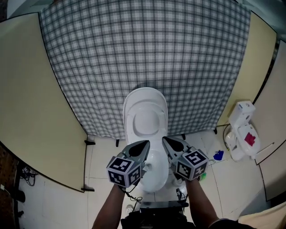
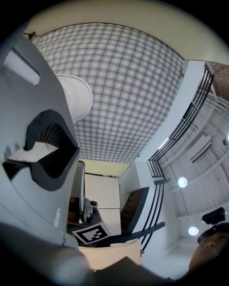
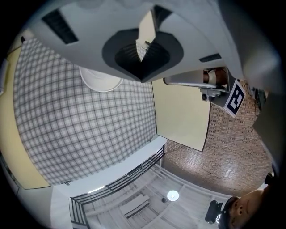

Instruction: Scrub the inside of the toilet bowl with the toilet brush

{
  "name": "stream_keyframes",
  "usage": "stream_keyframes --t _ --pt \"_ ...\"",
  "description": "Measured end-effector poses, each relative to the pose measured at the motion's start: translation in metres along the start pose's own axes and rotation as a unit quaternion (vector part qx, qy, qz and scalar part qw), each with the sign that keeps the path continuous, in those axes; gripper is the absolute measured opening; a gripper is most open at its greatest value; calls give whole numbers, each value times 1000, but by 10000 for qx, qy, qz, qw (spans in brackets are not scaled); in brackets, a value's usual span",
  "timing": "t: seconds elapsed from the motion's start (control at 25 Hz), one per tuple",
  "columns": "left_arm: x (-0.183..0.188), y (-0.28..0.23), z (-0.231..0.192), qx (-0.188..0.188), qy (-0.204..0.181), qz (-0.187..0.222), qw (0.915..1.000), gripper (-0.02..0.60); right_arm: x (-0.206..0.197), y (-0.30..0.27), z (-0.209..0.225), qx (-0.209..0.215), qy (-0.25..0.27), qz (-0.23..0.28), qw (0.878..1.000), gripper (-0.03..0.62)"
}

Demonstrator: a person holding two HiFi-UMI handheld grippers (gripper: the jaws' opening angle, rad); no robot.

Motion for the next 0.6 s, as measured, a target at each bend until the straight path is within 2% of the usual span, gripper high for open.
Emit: stream_keyframes --t 0.28,0.44,0.6 --pt "11 -10 -22 105 256 -275 9992 8 9 -23 7 30 -201 -374 9991 5" --pt "-1 -12 -27 179 223 -239 9993 9 -3 -27 8 99 -140 -352 9992 5" --pt "-9 -6 -11 188 77 -161 9997 9 -9 -11 3 140 -55 -241 9996 5"
Point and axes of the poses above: the fingertips, and each gripper's own axes: y backward along the fingers, z to its right, x out of its top, the point moved 8 cm from there along y, backward along the fingers, and after that the axes turned 6 degrees about y, right-handed, at the moved point
